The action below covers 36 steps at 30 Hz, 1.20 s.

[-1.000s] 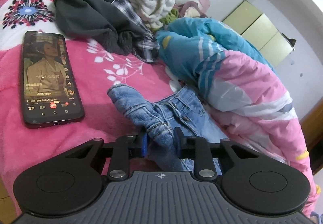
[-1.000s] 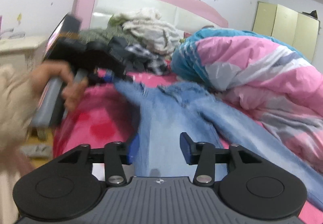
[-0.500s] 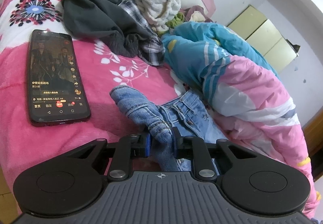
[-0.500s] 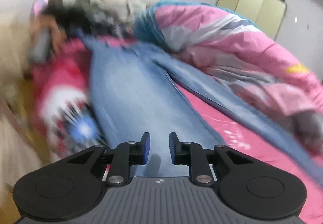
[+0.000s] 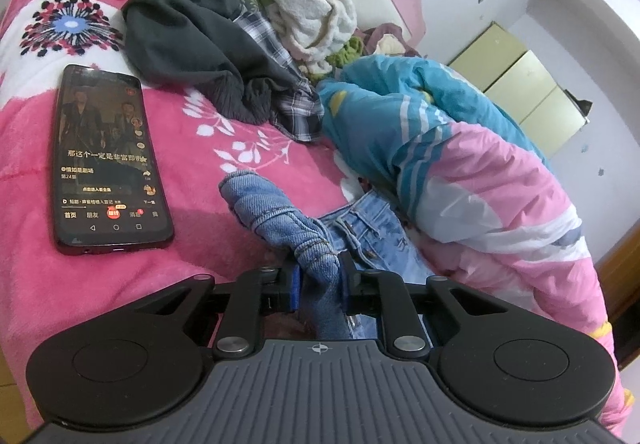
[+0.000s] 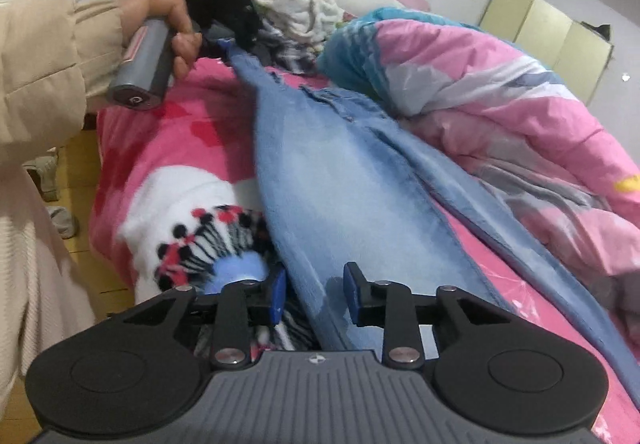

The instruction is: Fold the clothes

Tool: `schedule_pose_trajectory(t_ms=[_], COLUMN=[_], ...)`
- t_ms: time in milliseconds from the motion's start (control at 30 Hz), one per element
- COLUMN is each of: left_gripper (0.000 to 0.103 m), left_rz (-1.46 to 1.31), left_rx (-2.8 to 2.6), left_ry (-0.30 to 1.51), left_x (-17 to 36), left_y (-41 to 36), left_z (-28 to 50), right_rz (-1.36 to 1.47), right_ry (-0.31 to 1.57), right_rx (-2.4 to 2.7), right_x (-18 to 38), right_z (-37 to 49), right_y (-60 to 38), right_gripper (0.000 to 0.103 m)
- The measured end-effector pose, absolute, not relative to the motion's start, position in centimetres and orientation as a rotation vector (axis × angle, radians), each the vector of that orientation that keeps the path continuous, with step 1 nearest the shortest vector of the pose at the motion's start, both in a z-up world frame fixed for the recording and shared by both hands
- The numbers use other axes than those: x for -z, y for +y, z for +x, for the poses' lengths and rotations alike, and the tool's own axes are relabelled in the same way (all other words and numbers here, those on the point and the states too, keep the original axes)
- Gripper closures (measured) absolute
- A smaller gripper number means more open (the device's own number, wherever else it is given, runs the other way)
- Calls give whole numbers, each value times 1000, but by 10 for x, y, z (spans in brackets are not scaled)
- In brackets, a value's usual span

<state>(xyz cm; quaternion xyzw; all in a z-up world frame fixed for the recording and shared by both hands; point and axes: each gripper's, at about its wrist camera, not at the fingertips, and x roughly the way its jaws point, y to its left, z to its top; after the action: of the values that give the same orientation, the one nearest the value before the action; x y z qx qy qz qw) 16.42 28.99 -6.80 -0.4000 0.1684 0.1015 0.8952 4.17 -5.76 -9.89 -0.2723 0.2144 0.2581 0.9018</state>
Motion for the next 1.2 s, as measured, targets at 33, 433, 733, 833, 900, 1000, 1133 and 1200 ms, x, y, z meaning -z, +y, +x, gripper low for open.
schedule_pose_trajectory(t_ms=[33,433,733,833,900,1000,1133,1200], left_gripper=[87,91,91,91,91,91,80,71], left_rz=[-829,-738,-529,-450,-407,-382,-413,-442], left_rx=[-211,-181,-142,-152,-158,-160,-133,-96], left_ry=[346,244,253,336,403,480,514,492], left_x=[67,46,2,3,12,29,49,50], left_y=[290,261,203,185,174,163,164,169], left_z=[164,166,259,310,344,379,396,390], right_rz=[-561,-528,-412,-376,-325,-239,-139,-79], right_ry=[443,239,224,270,317,393,495,551], right_rx=[-514,-307,-263,-265,-275,-289,-292,-301], right_x=[98,39,12,16,24,41,68,80], right_z=[42,93,208,247,271,305,337,350], right_y=[-62,-111,-162,-174,-183,-197,-211,-218], right_gripper=[89,101,101,101,101,101,101,100])
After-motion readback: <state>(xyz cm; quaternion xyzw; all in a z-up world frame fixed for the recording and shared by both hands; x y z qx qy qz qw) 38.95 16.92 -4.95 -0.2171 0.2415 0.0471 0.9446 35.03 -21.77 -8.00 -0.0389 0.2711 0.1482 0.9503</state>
